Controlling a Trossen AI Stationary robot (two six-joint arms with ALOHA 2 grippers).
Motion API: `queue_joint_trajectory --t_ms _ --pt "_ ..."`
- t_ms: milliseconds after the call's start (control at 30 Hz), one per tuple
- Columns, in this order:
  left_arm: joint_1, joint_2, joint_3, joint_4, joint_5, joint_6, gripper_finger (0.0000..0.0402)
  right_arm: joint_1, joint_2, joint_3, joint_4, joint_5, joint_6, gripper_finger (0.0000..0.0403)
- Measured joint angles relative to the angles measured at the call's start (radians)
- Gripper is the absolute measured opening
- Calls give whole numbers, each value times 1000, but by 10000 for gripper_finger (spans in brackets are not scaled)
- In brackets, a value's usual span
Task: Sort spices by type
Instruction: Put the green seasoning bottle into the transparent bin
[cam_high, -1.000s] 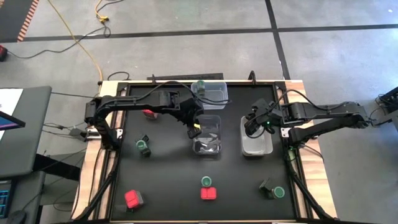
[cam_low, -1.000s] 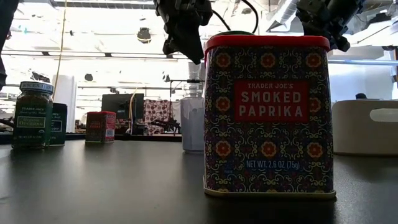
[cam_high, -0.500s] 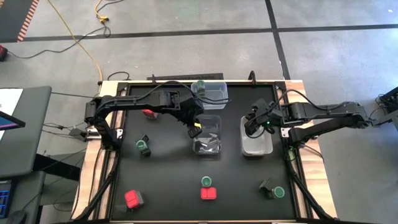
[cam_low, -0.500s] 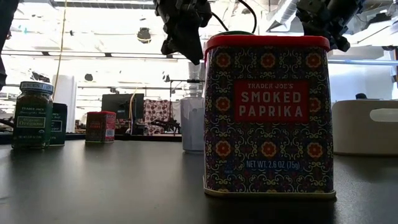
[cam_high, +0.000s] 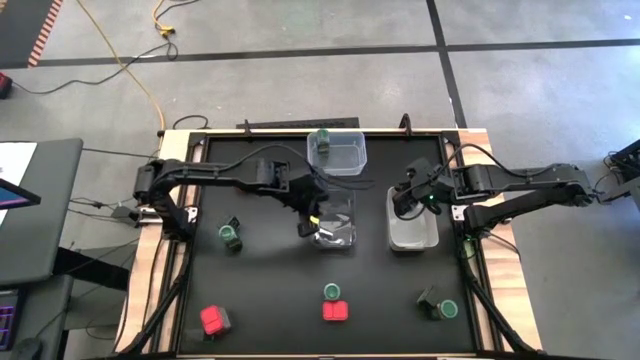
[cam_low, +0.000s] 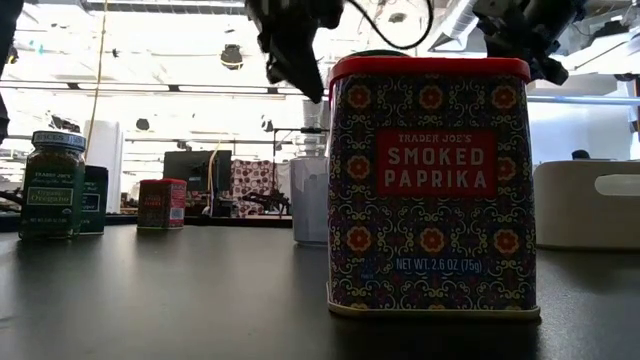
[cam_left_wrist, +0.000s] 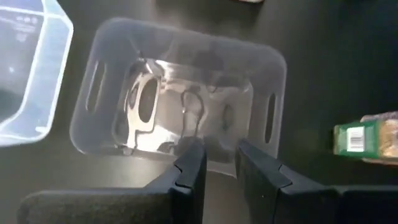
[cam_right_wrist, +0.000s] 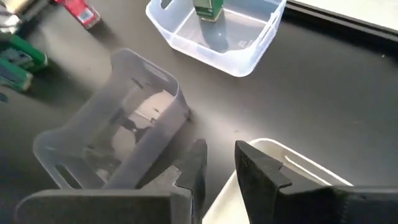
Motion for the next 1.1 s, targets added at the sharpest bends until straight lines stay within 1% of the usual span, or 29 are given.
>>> queue_joint_trajectory --t_ms 100,233,333,400,467,533,600,700,800,867,933,1100 --pt "-9 -56 -118 86 -3 -11 75 0 0 0 19 0 33 111" --pt "-26 -188 -301 168 -4 -72 75 0 0 0 118 0 25 111" --pt "-43 -308 -424 198 -3 -129 75 0 1 0 254 1 -18 112" --pt "-57 -396 -487 210 -7 -173 75 0 9 0 368 2 -71 116" --pt "-79 -481 -538 213 -31 -208 75 -1 22 0 471 3 -127 126" --pt "-104 -557 -578 212 -68 -229 75 -9 42 0 568 3 -169 142" --pt "-129 -627 -611 212 -98 -242 75 -20 67 0 626 4 -181 167" --pt "-157 -714 -637 203 -121 -259 75 -46 106 0 695 4 -181 214" --pt "-178 -772 -655 201 -126 -260 75 -76 143 0 742 5 -181 266" --pt "-186 -799 -668 201 -128 -260 75 -98 170 0 769 5 -136 294" --pt "-189 -818 -681 199 -131 -260 75 -117 195 0 770 5 -66 314" --pt "-190 -829 -698 193 -133 -261 75 -137 250 0 768 -14 92 339"
